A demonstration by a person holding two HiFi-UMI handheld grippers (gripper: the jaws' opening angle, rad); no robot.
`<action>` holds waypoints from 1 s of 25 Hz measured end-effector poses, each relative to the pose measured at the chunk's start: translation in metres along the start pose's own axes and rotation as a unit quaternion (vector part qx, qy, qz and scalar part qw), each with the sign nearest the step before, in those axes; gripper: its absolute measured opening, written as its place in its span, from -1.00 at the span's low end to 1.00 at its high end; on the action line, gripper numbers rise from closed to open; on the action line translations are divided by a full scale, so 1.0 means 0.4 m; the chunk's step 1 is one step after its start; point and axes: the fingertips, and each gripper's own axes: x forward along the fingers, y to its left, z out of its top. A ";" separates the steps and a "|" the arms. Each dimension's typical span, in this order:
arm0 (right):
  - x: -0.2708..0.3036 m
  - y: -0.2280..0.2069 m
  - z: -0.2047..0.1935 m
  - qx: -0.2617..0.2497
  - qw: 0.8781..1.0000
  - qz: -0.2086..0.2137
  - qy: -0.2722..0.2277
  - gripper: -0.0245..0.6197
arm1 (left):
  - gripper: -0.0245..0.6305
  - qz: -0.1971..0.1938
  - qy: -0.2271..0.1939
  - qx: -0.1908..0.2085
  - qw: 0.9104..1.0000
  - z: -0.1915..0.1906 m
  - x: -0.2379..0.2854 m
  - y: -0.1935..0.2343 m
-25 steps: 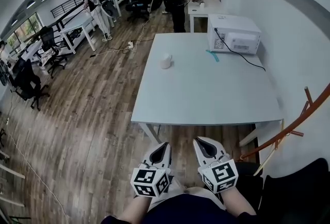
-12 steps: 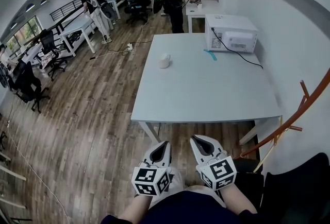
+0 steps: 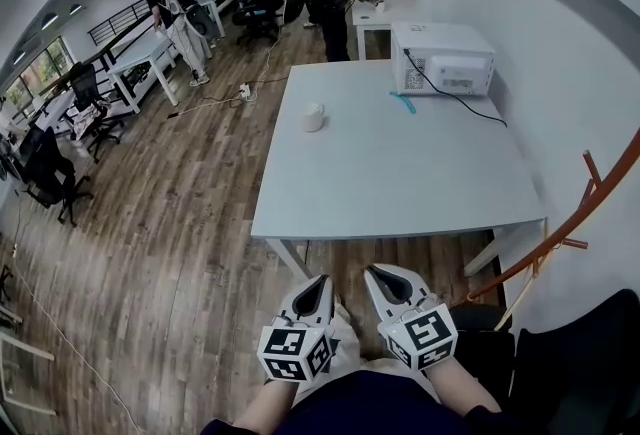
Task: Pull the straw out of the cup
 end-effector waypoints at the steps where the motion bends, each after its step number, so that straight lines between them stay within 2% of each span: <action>1: 0.003 -0.004 0.001 0.000 1.000 -0.001 0.000 -0.83 | -0.87 -0.001 -0.001 -0.001 1.000 0.001 0.006 0.002; 15: 0.121 -0.056 -0.008 0.003 1.000 -0.009 0.021 -0.83 | -0.87 -0.007 0.007 -0.015 1.000 0.027 0.125 0.096; 25: 0.246 -0.124 0.004 0.006 0.999 -0.028 0.032 -0.83 | -0.87 -0.025 0.017 -0.019 0.999 0.066 0.250 0.179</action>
